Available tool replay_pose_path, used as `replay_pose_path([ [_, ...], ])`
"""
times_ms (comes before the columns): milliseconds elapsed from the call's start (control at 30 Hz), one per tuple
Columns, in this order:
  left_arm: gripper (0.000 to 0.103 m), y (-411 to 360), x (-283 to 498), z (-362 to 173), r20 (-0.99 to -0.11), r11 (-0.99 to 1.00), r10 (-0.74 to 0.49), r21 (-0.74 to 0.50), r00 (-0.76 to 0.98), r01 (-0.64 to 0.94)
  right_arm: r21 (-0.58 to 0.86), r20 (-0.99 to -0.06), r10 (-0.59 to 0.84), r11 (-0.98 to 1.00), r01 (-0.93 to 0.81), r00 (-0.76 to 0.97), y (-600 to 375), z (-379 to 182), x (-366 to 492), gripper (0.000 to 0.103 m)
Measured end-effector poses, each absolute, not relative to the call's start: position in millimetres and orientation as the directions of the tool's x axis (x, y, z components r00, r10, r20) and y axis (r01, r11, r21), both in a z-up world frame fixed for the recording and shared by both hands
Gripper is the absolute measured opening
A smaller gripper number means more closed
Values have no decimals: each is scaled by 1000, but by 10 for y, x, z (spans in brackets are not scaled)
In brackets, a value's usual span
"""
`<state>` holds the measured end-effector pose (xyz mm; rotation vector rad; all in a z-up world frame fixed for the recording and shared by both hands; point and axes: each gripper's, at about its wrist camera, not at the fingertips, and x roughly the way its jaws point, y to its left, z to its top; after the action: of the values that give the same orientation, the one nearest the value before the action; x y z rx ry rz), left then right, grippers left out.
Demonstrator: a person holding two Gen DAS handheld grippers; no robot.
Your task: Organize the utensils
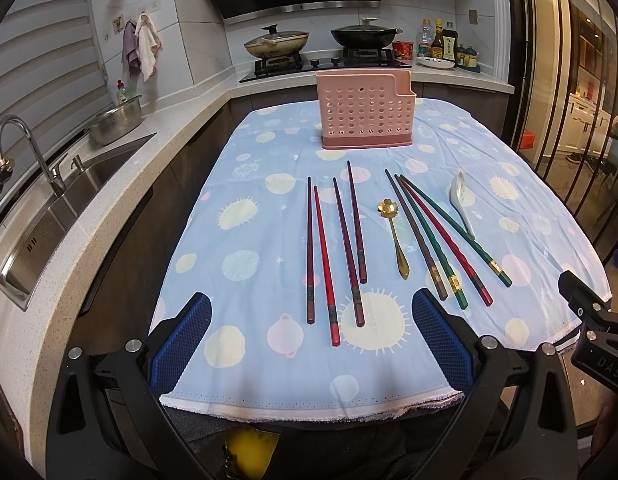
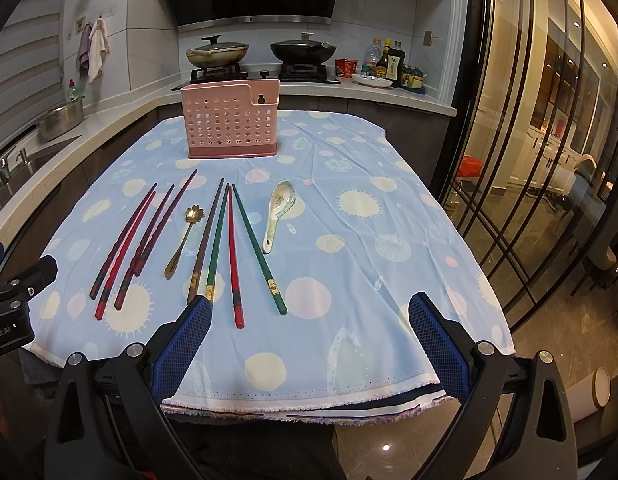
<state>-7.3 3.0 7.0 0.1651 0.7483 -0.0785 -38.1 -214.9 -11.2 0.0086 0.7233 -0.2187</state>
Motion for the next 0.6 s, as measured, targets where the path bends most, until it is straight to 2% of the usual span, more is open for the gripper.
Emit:
replay_pose_path([
  [600, 96, 26, -80, 84, -682, 984, -14, 122, 731, 132, -64, -657, -191, 978, 199, 729, -2158, -116, -393, 95],
])
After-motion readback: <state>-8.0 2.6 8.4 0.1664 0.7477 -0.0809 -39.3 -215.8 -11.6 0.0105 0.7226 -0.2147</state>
